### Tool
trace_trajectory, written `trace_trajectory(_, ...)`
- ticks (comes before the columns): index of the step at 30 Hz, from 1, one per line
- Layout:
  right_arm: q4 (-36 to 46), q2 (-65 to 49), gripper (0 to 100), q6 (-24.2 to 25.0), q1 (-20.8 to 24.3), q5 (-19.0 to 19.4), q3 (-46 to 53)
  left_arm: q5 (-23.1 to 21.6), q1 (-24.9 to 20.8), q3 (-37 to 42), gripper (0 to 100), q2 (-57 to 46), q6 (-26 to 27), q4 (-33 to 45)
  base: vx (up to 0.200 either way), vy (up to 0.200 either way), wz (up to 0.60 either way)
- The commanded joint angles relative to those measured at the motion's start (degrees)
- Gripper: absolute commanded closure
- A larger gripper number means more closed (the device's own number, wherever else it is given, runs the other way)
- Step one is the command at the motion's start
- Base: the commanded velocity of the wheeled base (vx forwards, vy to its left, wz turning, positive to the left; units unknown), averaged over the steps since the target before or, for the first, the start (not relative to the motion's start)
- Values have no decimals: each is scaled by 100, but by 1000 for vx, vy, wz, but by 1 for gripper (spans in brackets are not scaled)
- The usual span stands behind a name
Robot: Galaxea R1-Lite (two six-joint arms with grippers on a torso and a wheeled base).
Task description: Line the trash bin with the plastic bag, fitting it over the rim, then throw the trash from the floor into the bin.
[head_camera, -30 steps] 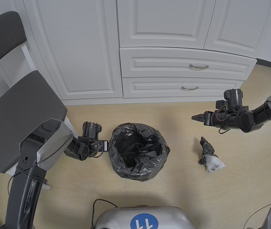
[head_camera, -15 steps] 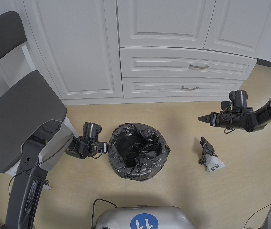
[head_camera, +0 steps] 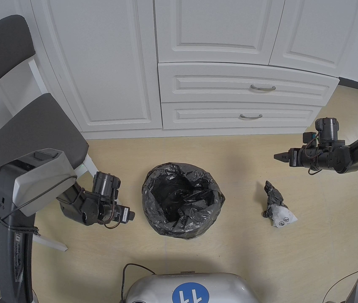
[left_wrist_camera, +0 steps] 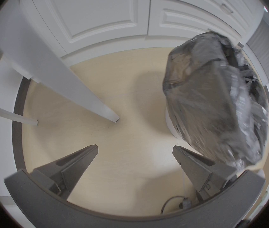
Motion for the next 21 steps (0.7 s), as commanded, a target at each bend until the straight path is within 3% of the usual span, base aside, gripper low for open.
trace_trajectory(1, 74, -120, 0, -477, -355, -5, 218, -40, -263, 1901, 0, -1594, 459, -1143, 0, 0, 0)
trace_trajectory(5, 91, 276, 0, -811, -504, -5, 148, -49, -544, 2481, 0, -2086, 415, -1459, 0, 0, 0)
trace_trajectory(12, 311, 909, 0, -960, -636, -5, -169, 21, -940, 3096, 0, -2640, 213, -1758, 0, 0, 0)
trace_trajectory(21, 1489, 2631, 0, -881, -662, -5, -1716, 153, -1318, 4503, 0, -3185, 196, -3595, 0, 0, 0)
